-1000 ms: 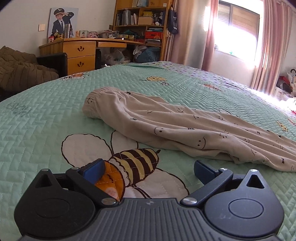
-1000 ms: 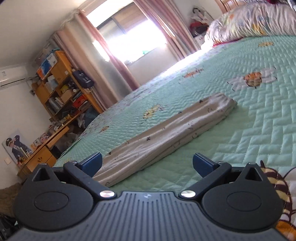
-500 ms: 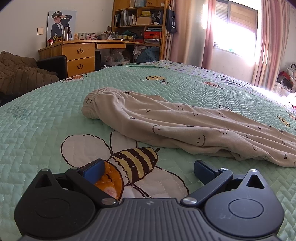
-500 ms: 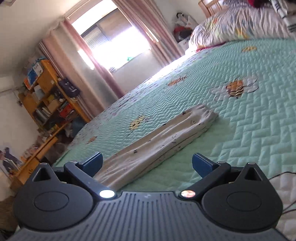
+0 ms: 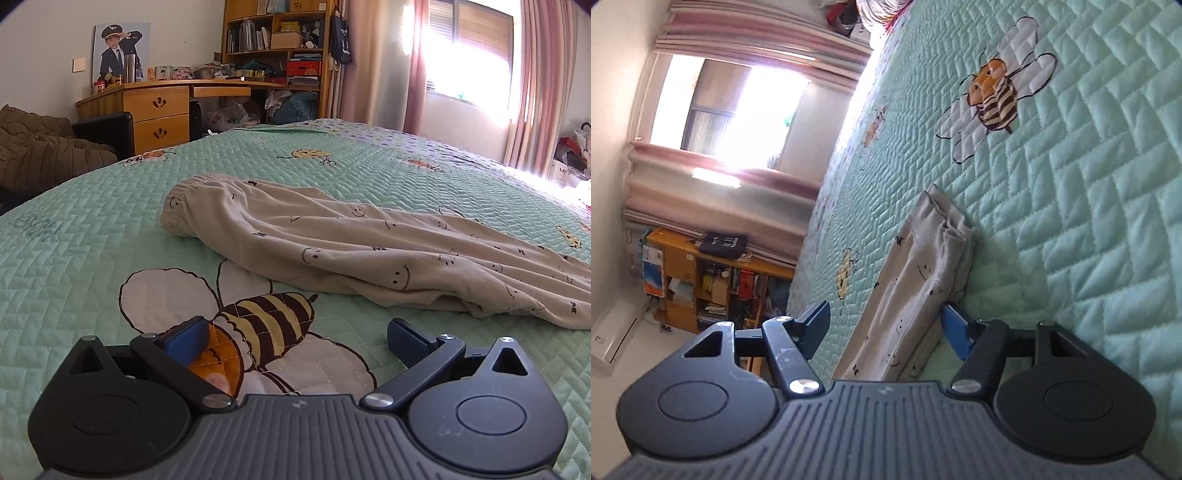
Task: Fold clothes
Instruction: 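Lower the right gripper onto the pant-leg end of the strip and close it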
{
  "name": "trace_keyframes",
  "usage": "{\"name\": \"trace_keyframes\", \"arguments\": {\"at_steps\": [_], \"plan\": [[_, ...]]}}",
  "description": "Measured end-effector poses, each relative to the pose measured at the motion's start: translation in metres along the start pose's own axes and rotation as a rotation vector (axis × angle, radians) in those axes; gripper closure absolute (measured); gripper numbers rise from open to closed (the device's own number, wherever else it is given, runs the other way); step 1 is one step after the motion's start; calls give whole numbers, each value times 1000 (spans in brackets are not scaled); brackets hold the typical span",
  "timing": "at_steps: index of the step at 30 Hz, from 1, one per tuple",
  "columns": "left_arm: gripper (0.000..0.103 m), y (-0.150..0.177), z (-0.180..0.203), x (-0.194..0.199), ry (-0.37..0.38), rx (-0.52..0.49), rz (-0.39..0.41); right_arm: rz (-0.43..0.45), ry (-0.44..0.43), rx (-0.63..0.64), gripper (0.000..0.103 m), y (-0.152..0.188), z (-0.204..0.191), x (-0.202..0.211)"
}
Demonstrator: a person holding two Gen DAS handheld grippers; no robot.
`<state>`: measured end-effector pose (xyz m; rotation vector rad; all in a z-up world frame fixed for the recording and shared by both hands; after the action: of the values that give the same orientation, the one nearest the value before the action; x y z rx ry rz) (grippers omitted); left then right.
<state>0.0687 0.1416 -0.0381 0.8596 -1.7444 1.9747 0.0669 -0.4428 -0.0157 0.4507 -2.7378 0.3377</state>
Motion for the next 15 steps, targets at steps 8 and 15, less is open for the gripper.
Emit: {"name": "trace_keyframes", "arguments": {"at_steps": [8, 15], "plan": [[1, 0, -1, 1, 1, 1, 1, -5, 62, 4, 23, -14, 5, -9], [1, 0, 0, 1, 2, 2, 1, -17, 131, -4, 22, -30, 1, -35]]}}
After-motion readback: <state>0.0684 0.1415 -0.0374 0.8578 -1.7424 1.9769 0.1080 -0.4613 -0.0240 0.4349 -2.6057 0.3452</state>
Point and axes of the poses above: each gripper's, at about its wrist camera, not at the fingertips, and x roughly against the way its jaws point, z to its right, y to its underside, the point moved 10 cm from there along -x, roughly the way its jaws point, and after that the axes turned 8 degrees about -z, right-handed, at the moved point
